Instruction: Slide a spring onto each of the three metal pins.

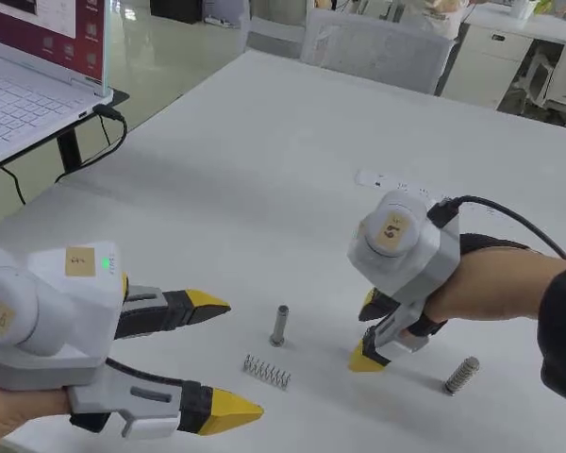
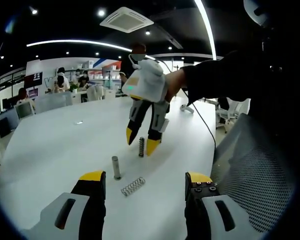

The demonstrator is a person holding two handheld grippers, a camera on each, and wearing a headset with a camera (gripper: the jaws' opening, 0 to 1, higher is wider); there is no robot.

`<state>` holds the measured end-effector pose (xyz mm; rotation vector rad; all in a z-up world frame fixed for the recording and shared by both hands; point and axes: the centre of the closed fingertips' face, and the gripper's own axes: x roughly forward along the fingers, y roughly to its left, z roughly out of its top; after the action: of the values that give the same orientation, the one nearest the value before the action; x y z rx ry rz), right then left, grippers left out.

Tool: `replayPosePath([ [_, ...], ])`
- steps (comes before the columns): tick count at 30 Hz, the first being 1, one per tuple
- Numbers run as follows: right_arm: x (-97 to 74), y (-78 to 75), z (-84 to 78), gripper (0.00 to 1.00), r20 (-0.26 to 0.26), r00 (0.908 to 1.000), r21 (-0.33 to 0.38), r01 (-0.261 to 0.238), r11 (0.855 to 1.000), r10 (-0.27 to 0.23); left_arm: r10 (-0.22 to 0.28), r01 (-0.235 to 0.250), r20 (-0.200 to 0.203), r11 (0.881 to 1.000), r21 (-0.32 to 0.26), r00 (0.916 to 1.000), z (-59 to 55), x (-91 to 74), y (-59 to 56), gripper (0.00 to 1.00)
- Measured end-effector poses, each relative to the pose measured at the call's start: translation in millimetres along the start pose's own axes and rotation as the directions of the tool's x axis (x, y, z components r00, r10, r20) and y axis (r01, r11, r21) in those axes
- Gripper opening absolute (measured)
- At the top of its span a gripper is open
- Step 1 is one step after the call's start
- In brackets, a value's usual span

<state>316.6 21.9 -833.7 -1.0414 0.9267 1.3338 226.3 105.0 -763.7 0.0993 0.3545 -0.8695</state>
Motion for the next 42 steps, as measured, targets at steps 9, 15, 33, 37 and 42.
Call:
replayPosePath([
  [9, -6.2, 3.4, 11.8, 0.38, 0.026, 0.9996, -0.012, 0.015, 1.000, -0.014, -0.005, 0.005, -0.002, 1.000, 0.005, 1.0000, 1.8, 0.7, -2.2, 0.59],
  [15, -10.1, 7.6, 20.1, 0.38, 0.044, 0.9989, -0.018, 0.018, 1.000, -0.017, -0.009, 0.009, -0.002, 1.000, 0.010, 1.0000, 3.0, 0.4, -3.2, 0.59],
  [33, -12.4, 30.5, 44.3, 0.32, 0.092, 0.9956, -0.055, 0.025, 0.998, -0.020, -0.009, 0.009, -0.001, 1.000, 0.020, 1.0000, 1.6, -3.3, -0.5, 0.59],
  [37, -11.4, 38.0, 50.5, 0.30, 0.104, 0.9945, -0.059, 0.010, 0.998, -0.004, -0.006, 0.006, 0.001, 1.000, 0.018, 1.0000, 1.5, -4.2, -0.1, 0.59],
  [42, -6.5, 48.3, 57.5, 0.27, 0.110, 0.9938, -0.076, -0.006, 0.997, 0.015, -0.004, 0.004, 0.001, 1.000, 0.018, 1.0000, 1.0, -4.8, 0.2, 0.59],
])
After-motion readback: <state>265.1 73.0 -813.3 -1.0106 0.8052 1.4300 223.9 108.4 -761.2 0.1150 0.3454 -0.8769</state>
